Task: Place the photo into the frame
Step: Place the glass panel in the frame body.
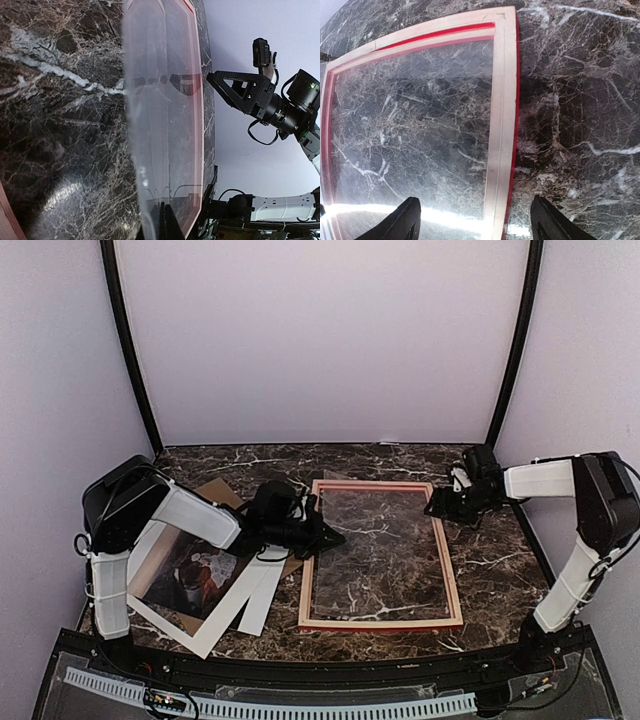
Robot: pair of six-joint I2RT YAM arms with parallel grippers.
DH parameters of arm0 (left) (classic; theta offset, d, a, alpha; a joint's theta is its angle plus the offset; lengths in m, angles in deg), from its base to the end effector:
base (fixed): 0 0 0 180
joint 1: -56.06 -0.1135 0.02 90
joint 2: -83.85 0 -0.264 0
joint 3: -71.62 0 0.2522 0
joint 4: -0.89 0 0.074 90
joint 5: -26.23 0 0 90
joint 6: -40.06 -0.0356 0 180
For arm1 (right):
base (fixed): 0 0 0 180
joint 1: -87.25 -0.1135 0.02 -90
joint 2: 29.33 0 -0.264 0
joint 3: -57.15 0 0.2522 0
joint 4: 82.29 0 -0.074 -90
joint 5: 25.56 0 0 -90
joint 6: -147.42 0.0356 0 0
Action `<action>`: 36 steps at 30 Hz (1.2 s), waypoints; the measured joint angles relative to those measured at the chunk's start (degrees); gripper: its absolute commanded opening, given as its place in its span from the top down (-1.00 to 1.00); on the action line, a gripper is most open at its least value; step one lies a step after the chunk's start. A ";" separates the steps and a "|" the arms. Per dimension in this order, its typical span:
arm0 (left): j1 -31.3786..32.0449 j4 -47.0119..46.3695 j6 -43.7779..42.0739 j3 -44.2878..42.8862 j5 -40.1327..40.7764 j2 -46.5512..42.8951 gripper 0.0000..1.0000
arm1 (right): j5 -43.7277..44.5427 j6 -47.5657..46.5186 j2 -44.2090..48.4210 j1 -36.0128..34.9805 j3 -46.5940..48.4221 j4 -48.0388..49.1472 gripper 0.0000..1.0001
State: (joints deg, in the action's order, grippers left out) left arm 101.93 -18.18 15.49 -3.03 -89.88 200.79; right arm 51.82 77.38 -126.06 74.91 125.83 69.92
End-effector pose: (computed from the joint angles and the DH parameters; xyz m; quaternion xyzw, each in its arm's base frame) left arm 0.2837 -0.3149 0.1374 -0.0157 0.8227 -0.5490 0.1468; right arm 0.3252 0.0791 0.1671 0.0309 0.9501 0.1821 0.2512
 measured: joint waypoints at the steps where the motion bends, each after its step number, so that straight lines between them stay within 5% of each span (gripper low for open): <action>1: -0.02 0.20 -0.35 0.13 0.04 -0.39 1.00 | 0.39 0.00 0.61 0.00 0.00 -0.04 -0.54; 36: -0.35 3.78 -5.33 0.55 0.57 -3.30 1.00 | 3.67 -1.09 4.39 -0.76 -1.05 -0.11 -0.54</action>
State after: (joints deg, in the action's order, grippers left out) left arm 101.58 -14.40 10.15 -2.48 -89.31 197.49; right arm 55.49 76.29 -121.66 74.15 124.78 69.81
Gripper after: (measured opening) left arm 0.015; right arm 0.770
